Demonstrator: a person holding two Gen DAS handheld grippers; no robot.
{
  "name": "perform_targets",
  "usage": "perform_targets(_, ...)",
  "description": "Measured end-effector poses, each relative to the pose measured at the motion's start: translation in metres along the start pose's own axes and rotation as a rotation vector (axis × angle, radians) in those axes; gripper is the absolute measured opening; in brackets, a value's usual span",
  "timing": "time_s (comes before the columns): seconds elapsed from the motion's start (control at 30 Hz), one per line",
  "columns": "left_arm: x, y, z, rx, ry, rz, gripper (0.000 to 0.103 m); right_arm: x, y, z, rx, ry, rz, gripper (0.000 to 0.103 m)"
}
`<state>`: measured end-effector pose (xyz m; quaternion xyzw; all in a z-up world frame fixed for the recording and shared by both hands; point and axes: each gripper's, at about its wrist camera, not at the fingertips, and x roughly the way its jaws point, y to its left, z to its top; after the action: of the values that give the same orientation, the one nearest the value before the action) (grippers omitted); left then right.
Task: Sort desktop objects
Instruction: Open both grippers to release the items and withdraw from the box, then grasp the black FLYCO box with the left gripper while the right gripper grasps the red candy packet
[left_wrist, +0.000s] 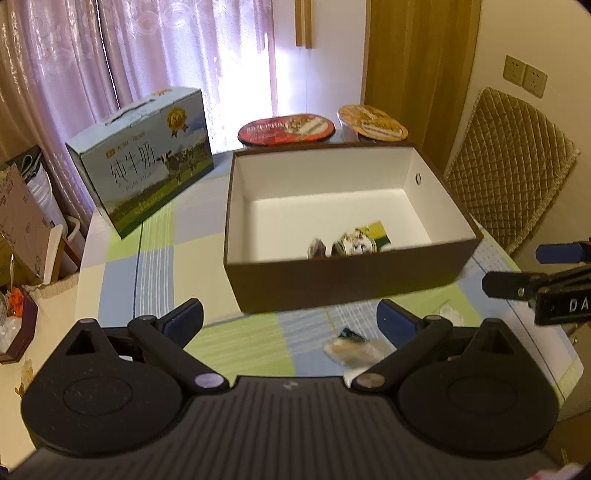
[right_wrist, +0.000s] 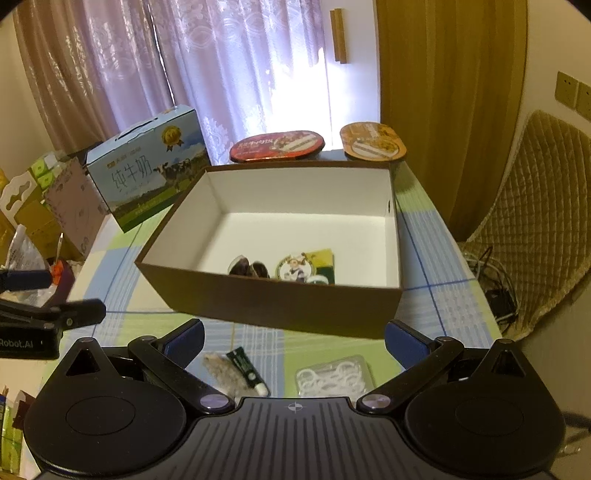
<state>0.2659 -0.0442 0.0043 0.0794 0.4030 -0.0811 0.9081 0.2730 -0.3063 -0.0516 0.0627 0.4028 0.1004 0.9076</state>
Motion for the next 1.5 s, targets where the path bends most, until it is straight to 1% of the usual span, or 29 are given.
perform_targets(0.2,0.007,0.007,-0.034,0.012,0.073,-0.009,0.099,-0.002,-0.006,-0.026,0.016,0.021,0.005,0.101)
perform_targets(0.37,0.016,0.014,-0.063,0.003,0.144,-0.011,0.099,0.005,-0.011,-0.052,0.018,0.068,-0.005,0.101)
perform_targets(0.67,0.033,0.02,-0.094,-0.005,0.22,-0.011,0.099,0.018,-0.021,-0.097,0.01,0.158,-0.033,0.101)
perform_targets(0.8,0.044,0.019,-0.106,-0.009,0.251,-0.024,0.099,0.023,-0.026,-0.111,0.011,0.187,-0.042,0.101)
perform_targets(0.93,0.052,0.015,-0.113,0.001,0.265,-0.028,0.099,0.028,-0.031,-0.12,0.018,0.201,-0.045,0.101)
perform_targets(1.13,0.065,0.012,-0.118,0.003,0.271,-0.014,0.099,0.036,-0.039,-0.124,0.035,0.212,-0.047,0.101)
perform_targets(1.3,0.08,0.008,-0.121,0.038,0.283,0.015,0.098,0.041,-0.046,-0.124,0.046,0.219,-0.053,0.101)
perform_targets(1.5,0.096,0.006,-0.118,0.049,0.282,0.016,0.098,0.045,-0.056,-0.122,0.056,0.218,-0.062,0.101)
